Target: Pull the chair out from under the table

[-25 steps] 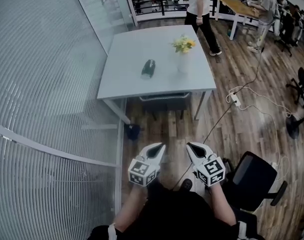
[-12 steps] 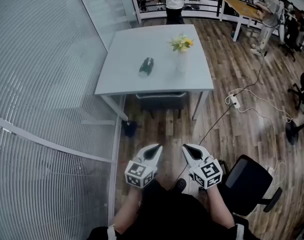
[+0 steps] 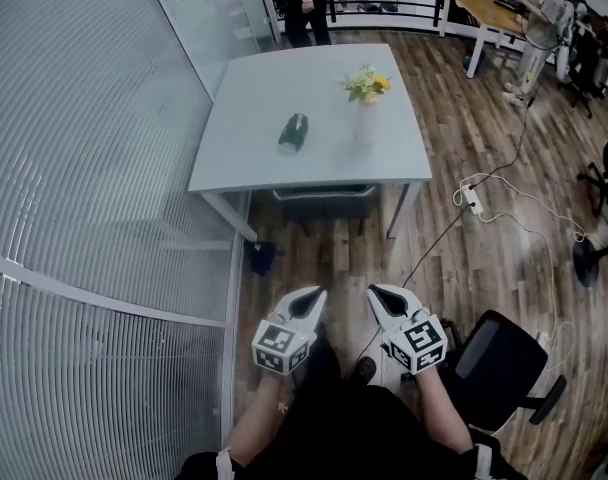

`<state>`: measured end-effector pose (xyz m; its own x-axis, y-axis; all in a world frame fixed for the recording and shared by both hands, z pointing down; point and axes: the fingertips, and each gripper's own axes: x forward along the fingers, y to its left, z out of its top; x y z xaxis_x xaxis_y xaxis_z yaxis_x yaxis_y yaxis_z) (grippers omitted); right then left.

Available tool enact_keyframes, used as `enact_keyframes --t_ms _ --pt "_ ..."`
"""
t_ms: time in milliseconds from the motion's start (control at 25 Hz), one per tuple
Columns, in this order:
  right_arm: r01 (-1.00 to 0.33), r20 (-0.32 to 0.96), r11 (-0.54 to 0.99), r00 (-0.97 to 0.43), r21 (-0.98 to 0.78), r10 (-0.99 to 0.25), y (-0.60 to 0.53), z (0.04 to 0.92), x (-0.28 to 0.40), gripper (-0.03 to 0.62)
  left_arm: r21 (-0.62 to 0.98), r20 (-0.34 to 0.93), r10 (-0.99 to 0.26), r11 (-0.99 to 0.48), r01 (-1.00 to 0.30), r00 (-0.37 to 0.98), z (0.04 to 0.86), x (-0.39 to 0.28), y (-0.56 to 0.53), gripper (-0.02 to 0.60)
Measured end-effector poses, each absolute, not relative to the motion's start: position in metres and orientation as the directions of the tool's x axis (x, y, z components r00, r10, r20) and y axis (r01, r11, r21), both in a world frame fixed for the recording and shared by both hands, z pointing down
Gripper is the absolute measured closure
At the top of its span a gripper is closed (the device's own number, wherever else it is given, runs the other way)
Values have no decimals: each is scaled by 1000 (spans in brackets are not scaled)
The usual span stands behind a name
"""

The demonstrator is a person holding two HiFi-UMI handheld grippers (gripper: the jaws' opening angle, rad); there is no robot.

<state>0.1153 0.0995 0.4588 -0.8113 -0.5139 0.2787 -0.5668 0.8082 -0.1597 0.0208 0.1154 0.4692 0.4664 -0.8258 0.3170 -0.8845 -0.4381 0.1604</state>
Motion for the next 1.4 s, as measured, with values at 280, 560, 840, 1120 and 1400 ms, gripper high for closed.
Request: enact_keyframes --t_ms 280,560,840,1120,1400 --pt "-579 285 801 -801 -149 -526 58 454 74 591 150 315 -805 -482 -864 503 471 -12 69 571" --pt "-602 290 787 -783 -134 -550 14 450 25 591 127 300 -788 -526 -841 538 468 -55 23 571" --pt "-626 310 766 -764 -146 -565 -1 460 -17 591 134 313 -766 -550 -825 561 478 -98 7 571" --pt "-619 326 764 -771 -184 -546 -6 469 -35 591 157 336 -753 -548 -822 566 489 -117 1 571" --pt "-605 351 772 -778 -196 -521 -20 480 -43 591 189 355 -748 -530 -827 561 503 -125 -10 571"
